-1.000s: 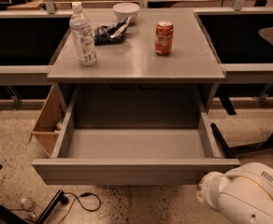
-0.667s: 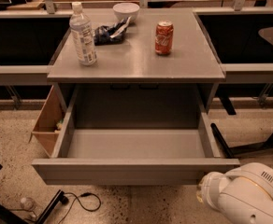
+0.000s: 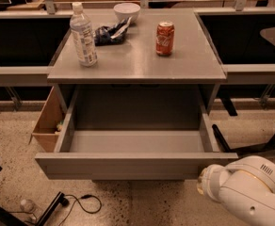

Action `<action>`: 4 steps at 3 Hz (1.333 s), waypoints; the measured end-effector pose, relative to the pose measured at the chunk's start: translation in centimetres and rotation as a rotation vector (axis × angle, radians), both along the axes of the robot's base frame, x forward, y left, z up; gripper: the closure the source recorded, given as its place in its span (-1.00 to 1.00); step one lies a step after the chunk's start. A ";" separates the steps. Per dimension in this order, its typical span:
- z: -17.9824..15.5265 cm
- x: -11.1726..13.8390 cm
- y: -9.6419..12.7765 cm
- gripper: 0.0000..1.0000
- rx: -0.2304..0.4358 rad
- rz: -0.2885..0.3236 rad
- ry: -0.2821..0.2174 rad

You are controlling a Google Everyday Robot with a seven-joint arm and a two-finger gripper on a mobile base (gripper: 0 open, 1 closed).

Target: Close top drawer

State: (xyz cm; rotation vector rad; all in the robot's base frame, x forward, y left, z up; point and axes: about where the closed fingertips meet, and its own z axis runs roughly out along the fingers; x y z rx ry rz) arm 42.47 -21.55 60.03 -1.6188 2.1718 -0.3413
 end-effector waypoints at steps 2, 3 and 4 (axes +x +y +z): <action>1.1 6.1 -0.1 1.00 -0.012 0.092 -0.071; 1.3 6.7 0.0 1.00 -0.014 0.103 -0.078; 2.4 11.1 0.4 1.00 -0.026 0.160 -0.119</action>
Offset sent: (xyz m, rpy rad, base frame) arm 0.1999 -0.0100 0.0402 -0.0156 -0.1994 0.2884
